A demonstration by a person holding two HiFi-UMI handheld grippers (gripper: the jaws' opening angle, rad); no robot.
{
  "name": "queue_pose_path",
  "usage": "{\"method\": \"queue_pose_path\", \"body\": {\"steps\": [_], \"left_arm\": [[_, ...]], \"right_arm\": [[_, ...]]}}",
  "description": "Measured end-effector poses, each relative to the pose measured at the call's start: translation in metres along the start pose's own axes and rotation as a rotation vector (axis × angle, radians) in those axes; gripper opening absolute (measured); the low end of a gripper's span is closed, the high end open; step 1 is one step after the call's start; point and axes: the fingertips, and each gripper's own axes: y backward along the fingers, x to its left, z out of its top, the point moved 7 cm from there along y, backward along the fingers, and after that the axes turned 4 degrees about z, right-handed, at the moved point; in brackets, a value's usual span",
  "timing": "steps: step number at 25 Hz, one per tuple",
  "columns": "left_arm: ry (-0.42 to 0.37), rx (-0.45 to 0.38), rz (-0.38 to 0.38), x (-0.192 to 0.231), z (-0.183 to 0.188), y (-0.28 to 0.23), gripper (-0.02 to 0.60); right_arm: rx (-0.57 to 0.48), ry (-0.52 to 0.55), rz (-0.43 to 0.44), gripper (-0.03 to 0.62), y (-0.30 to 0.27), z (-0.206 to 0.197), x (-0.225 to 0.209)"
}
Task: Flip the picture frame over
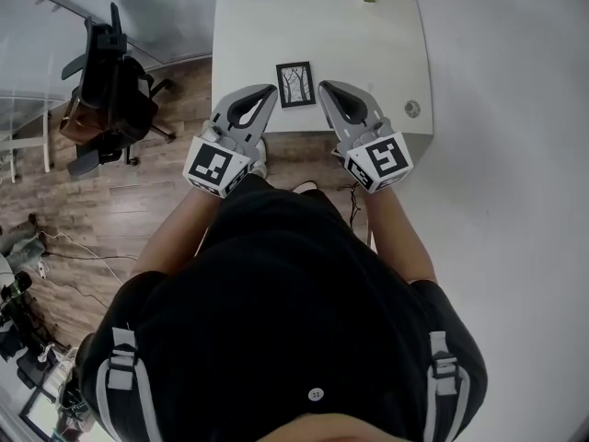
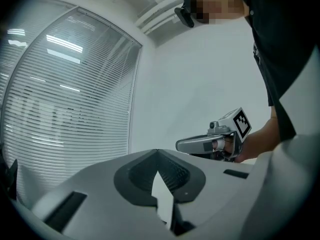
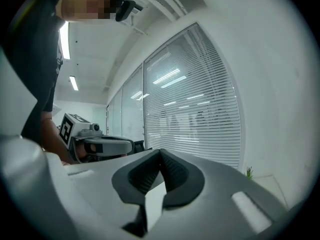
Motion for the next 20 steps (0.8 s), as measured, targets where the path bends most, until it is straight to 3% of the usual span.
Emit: {"method": "queue_pose_path", "body": {"steps": [7,20], "left_arm": [[-0.012,-0.039,-0.019,-0.016,0.020,0.004,0.008],[-0.037,-0.028,-0.016,-0.027,0.022,0.002,0.008]], "right_arm": [[-0.030,0.024,0.005,0.009,0.012,0.014,0.012],[-0.044,0.026,-0.005,0.009,0.025,0.015,0.011]]}}
